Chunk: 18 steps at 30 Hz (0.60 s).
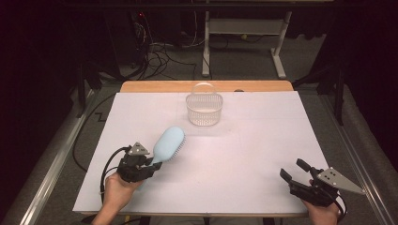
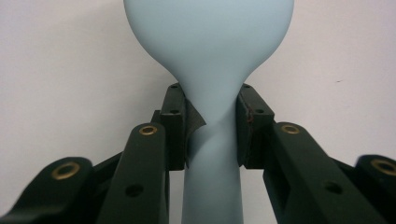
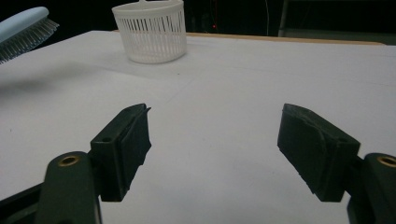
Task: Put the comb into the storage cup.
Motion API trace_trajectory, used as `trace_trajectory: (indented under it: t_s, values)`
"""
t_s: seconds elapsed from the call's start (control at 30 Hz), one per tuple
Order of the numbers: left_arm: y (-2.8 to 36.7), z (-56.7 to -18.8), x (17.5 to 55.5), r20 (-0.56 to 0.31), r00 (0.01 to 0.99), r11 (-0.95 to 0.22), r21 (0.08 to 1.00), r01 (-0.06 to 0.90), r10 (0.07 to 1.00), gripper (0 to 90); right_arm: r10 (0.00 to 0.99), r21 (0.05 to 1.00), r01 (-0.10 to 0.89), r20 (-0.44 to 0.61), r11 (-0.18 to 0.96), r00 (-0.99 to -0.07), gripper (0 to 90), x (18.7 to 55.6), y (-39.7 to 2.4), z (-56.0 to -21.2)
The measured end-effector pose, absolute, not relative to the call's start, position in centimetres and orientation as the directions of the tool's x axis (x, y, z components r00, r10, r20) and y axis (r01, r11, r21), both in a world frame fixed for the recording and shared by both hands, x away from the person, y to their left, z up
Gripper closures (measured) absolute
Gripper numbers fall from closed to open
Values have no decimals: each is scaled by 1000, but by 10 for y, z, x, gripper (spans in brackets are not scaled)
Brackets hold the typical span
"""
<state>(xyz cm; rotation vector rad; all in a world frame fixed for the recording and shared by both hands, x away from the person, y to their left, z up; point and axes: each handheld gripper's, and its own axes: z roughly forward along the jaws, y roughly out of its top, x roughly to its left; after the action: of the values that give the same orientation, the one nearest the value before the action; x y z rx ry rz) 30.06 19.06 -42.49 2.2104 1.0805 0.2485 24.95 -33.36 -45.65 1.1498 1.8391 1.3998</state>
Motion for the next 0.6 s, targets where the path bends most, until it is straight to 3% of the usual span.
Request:
trace_trajectory:
  t_s: [0.6]
  values:
    - [178, -426, 295, -136, 681, -447, 660, 604, 720, 692, 851, 949, 297, 68, 107, -522, 242, 247, -316, -455]
